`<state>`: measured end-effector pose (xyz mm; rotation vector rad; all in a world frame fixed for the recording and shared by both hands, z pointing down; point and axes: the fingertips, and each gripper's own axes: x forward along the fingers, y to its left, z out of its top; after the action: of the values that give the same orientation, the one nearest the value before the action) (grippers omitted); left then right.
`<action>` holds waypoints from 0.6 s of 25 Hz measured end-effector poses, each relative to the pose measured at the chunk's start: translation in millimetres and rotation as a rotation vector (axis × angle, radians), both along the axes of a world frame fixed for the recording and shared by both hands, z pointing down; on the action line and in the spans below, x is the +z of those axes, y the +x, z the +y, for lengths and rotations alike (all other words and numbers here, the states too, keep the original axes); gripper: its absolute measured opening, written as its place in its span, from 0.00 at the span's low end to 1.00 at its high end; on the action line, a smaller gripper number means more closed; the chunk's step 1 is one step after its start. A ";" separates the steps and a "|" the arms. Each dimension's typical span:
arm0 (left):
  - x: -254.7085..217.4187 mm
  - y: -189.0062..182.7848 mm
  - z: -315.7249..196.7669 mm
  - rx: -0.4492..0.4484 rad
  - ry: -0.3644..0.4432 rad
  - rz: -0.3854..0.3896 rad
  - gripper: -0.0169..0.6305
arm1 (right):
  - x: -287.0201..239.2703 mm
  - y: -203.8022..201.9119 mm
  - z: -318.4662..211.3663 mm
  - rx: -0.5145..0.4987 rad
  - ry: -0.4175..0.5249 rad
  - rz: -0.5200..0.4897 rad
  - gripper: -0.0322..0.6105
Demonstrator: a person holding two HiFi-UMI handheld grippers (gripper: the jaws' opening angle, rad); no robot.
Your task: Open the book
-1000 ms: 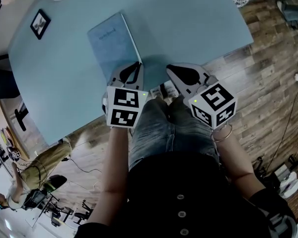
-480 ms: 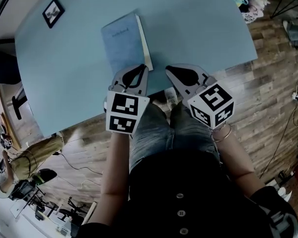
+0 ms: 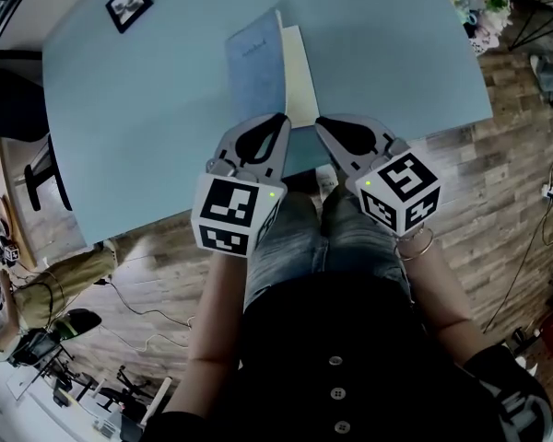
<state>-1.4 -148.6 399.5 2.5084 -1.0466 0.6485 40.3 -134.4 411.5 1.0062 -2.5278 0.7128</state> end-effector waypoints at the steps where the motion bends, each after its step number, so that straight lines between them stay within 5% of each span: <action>1: -3.6 -5.6 -0.1 -0.005 0.007 0.010 0.05 | -2.0 -5.3 0.4 -0.001 0.004 0.000 0.05; 15: -27.8 -74.9 2.9 -0.096 0.070 0.086 0.05 | -23.0 -62.6 6.2 -0.017 0.052 0.023 0.05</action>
<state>-76.3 -145.7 371.6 2.5026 -1.1682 0.4801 -22.3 -128.3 388.5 1.0032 -2.5447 0.6301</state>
